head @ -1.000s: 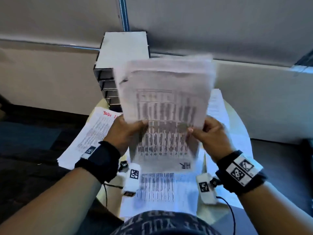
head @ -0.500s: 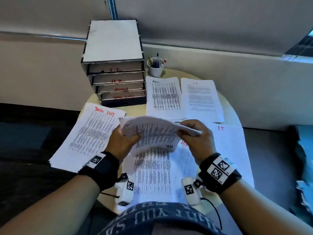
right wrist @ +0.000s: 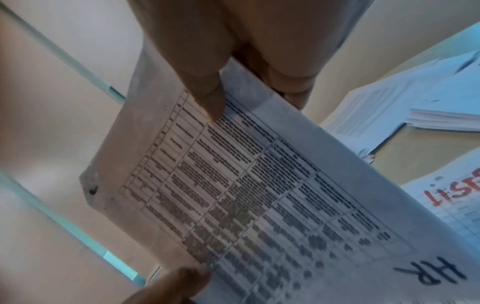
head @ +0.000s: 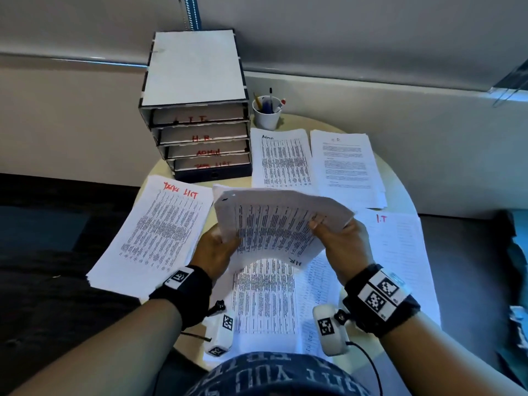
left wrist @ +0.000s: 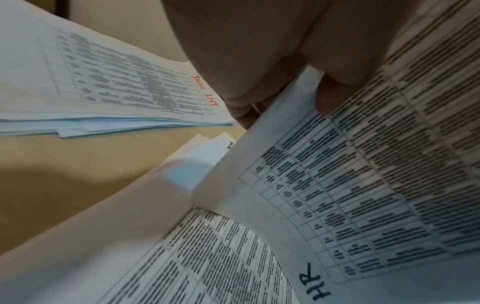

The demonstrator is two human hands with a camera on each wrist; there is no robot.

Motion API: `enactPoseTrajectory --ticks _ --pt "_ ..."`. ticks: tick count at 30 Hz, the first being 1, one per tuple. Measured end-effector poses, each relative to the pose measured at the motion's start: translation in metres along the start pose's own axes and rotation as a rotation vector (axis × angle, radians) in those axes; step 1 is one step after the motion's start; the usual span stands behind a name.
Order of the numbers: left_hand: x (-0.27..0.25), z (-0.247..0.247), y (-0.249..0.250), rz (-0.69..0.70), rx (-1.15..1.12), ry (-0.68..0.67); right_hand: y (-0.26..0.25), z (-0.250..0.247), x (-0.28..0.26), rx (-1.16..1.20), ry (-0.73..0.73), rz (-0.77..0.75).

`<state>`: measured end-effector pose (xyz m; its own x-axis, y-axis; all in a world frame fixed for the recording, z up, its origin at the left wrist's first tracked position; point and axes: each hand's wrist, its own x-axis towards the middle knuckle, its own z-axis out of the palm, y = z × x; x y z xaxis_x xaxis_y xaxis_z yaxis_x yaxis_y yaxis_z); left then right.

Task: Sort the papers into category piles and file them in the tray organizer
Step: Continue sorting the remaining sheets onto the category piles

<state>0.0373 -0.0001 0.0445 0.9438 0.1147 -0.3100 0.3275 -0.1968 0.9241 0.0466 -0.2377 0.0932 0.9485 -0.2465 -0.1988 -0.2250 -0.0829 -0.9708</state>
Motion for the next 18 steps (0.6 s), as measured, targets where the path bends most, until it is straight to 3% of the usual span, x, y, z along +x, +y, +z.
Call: enactPoseTrajectory --ticks 2,4,5,7,9,13,16,18 --pt "0.002 0.0 0.001 0.061 0.046 0.015 -0.004 -0.011 0.004 -0.046 0.045 -0.027" --pt "0.002 -0.002 0.016 0.238 0.246 0.036 -0.016 -0.027 0.005 -0.182 0.168 -0.124" --pt "0.002 -0.003 0.028 0.368 0.394 0.049 -0.023 -0.038 0.003 -0.286 0.25 -0.249" --pt "-0.001 0.0 0.06 0.604 0.739 0.041 -0.04 -0.057 -0.006 -0.519 0.323 -0.672" --pt "-0.005 0.011 0.089 0.703 1.054 0.003 -0.059 -0.064 -0.016 -0.793 0.234 -0.938" --pt "-0.018 0.045 0.114 0.827 1.324 -0.121 -0.058 -0.064 -0.016 -1.254 -0.142 -0.825" --pt "-0.017 0.057 0.118 0.896 1.323 -0.172 -0.043 -0.082 -0.01 -1.282 -0.228 -0.676" --pt "-0.01 0.061 0.117 0.927 1.31 -0.176 -0.036 -0.095 -0.006 -1.263 -0.248 -0.665"
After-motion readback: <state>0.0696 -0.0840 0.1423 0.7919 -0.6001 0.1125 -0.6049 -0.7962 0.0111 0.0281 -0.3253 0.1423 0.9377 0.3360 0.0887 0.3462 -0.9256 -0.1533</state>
